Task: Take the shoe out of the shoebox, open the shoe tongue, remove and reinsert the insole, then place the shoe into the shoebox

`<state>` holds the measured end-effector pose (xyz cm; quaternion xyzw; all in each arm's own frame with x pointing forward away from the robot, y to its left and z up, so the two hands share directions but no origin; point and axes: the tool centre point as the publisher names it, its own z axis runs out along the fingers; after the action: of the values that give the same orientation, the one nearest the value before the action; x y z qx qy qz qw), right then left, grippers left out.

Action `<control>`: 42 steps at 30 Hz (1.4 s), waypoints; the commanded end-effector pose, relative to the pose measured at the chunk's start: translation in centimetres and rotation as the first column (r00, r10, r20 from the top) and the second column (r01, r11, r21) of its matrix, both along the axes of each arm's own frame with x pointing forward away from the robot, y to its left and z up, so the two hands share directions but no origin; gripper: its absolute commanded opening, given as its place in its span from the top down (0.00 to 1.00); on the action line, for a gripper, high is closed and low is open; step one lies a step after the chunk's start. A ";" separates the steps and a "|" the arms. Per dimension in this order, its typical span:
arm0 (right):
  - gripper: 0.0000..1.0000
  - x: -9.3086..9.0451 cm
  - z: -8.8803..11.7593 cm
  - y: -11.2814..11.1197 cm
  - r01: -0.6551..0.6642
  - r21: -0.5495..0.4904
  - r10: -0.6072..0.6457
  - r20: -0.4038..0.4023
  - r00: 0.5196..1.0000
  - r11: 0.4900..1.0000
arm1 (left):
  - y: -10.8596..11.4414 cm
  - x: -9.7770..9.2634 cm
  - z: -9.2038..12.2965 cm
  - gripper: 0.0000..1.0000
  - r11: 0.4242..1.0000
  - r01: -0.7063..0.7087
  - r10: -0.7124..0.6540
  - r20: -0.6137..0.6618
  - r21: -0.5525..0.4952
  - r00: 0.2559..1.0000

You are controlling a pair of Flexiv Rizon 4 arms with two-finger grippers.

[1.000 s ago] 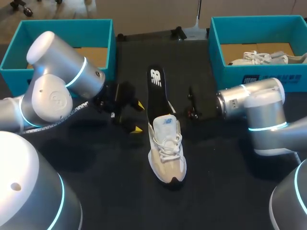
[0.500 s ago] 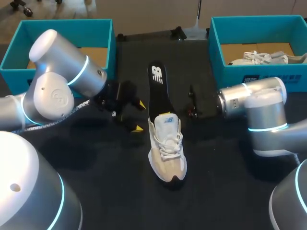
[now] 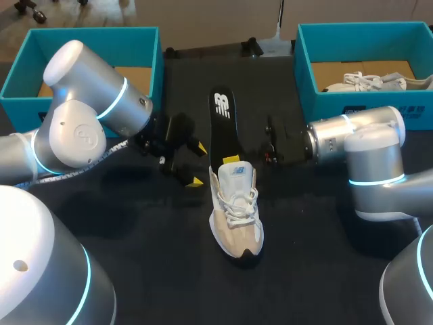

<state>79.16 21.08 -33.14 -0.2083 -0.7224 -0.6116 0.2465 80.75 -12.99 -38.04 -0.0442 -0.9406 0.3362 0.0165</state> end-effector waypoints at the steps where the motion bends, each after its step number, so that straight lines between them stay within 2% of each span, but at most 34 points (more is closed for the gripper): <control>1: 0.68 0.4 0.8 -0.1 -0.016 -0.025 0.016 0.007 1.000 1.000 | -0.2 0.1 -0.1 0.00 1.000 0.005 -0.005 -0.001 0.003 1.000; 8: 0.69 1.9 1.5 -0.2 -0.076 -0.076 0.077 0.003 0.997 0.994 | -0.1 0.0 -0.2 0.00 1.000 0.003 -0.003 -0.001 0.004 1.000; 10: 0.73 2.3 1.7 -0.3 -0.097 -0.094 0.097 -0.003 0.995 0.991 | 0.0 0.0 -0.2 0.00 1.000 0.000 0.000 -0.002 0.004 1.000; 11: 0.78 2.4 1.7 -0.3 -0.106 -0.105 0.105 -0.010 0.994 0.989 | 0.0 0.0 -0.2 0.00 1.000 -0.002 0.002 -0.002 0.004 1.000; 13: 1.00 2.4 1.5 -0.2 -0.118 -0.121 0.116 -0.026 0.993 0.986 | 0.0 -0.1 -0.2 0.00 1.000 -0.004 0.004 -0.002 0.003 1.000; 18: 1.00 1.9 0.8 -0.5 -0.118 -0.123 0.114 -0.041 0.993 0.985 | 0.1 -0.1 -0.2 0.00 1.000 -0.013 0.013 -0.001 0.001 1.000; 26: 1.00 0.1 -0.1 -1.0 -0.094 -0.150 0.084 -0.071 0.994 0.984 | 0.3 -0.4 -0.4 0.00 1.000 -0.016 0.016 -0.005 0.006 1.000; 42: 1.00 -2.3 -2.0 -0.8 -0.071 -0.145 0.050 -0.143 0.988 0.987 | 0.2 -0.4 -0.6 0.00 1.000 -0.002 0.002 -0.011 0.006 1.000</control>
<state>77.49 20.27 -34.83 -0.2423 -0.7546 -0.5299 0.3016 80.26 -12.69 -38.51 -0.0405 -0.9415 0.3339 0.0206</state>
